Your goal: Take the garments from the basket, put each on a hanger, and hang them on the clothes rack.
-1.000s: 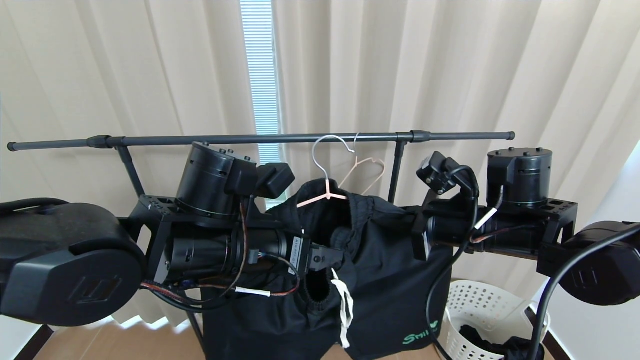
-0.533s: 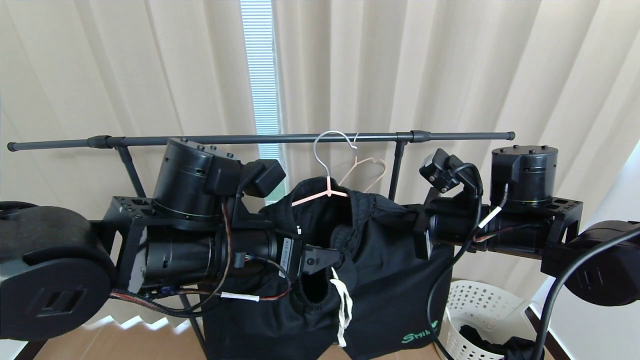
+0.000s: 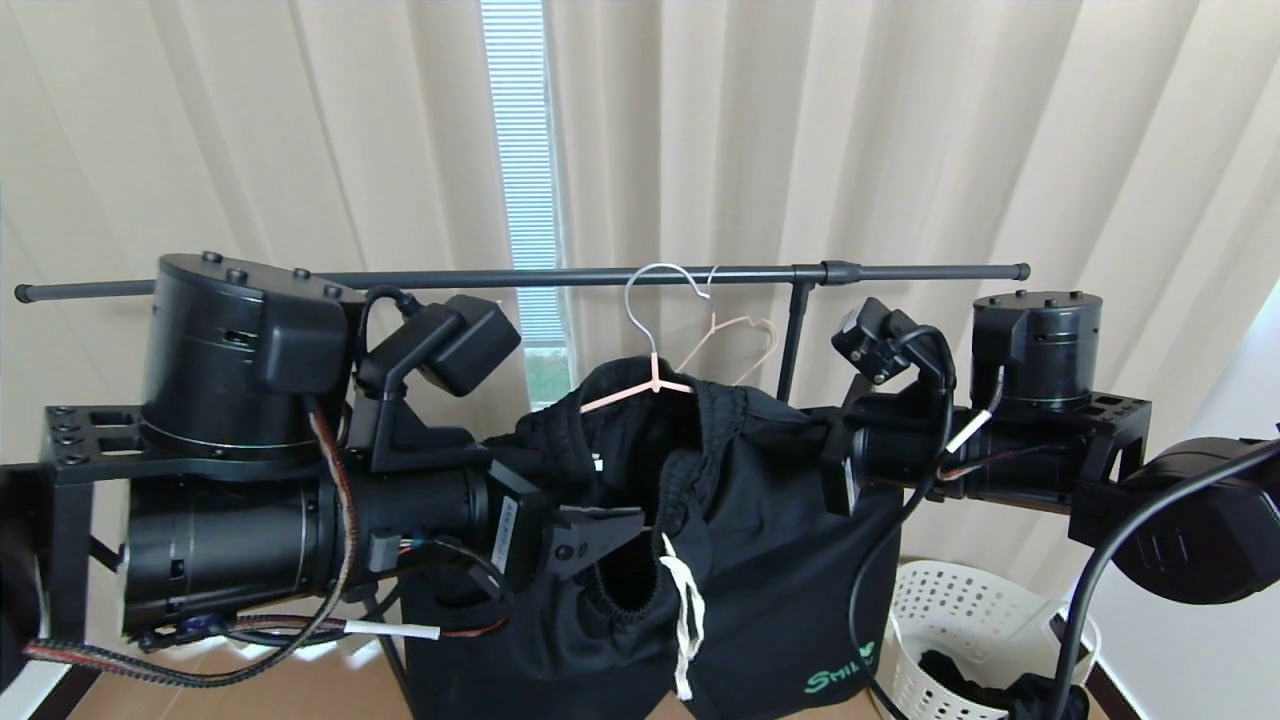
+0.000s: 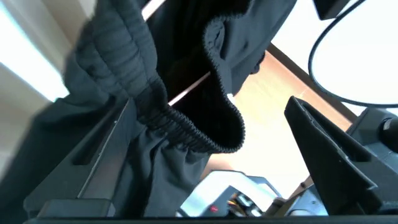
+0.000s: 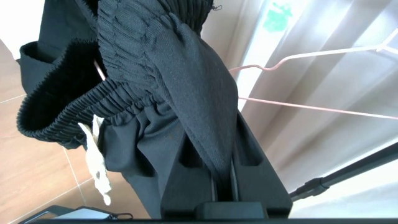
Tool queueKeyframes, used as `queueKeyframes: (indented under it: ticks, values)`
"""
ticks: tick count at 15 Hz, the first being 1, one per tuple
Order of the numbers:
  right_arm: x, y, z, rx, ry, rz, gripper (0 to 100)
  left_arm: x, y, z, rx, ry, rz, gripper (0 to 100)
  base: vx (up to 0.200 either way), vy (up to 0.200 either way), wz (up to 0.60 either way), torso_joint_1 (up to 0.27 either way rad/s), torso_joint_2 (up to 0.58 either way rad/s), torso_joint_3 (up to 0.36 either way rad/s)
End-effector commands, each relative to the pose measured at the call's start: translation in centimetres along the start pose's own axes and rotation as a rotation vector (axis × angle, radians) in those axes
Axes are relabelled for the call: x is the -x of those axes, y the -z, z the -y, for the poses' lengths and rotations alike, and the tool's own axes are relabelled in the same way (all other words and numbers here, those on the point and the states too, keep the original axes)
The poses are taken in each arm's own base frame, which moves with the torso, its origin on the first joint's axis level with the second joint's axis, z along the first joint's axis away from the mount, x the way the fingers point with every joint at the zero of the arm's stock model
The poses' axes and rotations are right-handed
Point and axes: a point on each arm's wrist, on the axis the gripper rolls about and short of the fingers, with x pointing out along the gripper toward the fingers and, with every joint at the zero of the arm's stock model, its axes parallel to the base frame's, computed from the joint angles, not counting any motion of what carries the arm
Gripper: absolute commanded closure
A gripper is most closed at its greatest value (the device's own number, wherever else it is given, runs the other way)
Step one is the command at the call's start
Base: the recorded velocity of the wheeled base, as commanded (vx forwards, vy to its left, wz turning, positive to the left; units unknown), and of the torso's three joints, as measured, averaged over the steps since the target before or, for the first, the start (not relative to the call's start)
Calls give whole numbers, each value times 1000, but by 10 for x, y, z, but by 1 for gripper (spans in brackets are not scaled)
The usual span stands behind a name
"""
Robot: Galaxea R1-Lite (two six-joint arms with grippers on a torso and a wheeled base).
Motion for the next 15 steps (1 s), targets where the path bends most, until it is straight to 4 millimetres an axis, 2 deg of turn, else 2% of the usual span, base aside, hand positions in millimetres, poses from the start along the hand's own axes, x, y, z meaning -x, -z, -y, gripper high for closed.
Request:
queueKeyframes:
  ticks: [1,4,8,12,15]
  values:
    - [-1,2,1,-3,0,-6,100,19,-5,-3,-32,-16,55,0,0,0,0,0,0,0]
    - [0,4,0,-5,-16,-9,100,31,-8,-34,-109,-110,77,0,0,0,0,0,0,0]
    - [2,5,-2,1,-37,-9,100,36,3,-65,-226,-82,51,0,0,0,0,0,0,0]
    - [3,7,-4,11,-46,9,100,17,19,-74,-336,49,-8,0,0,0,0,0,0,0]
    - [4,9,-5,19,-48,23,100,-7,24,-84,-331,68,-61,0,0,0,0,0,0,0]
